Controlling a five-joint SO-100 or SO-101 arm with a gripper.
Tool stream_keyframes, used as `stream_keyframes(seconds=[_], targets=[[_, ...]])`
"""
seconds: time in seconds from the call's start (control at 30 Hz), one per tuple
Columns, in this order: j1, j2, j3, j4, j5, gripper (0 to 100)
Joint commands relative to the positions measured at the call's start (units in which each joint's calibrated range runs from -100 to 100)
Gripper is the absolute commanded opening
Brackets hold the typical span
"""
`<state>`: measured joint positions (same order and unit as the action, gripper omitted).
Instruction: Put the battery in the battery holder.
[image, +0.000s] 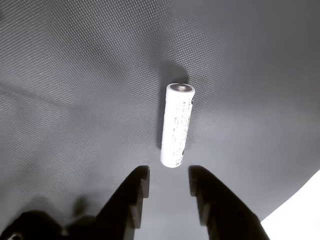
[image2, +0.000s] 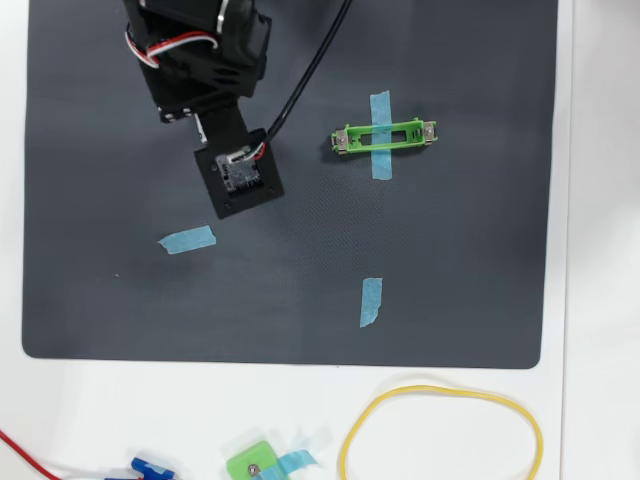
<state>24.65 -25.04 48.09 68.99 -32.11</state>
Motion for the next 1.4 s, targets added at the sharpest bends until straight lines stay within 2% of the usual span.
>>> stream_keyframes(seconds=[0.0,0.3,0.53,1.1,1.37], targets=[[0.42,-0.25,-3.16,4.78,-4.88,11],[-5.50,0.01,-3.16,4.61,-5.09,11],[-5.50,7.17,-7.13,4.70,-4.98,12],[-5.29,9.73,-11.18,1.64,-4.20,12],[-4.88,16.64,-14.17,1.81,-3.31,12]])
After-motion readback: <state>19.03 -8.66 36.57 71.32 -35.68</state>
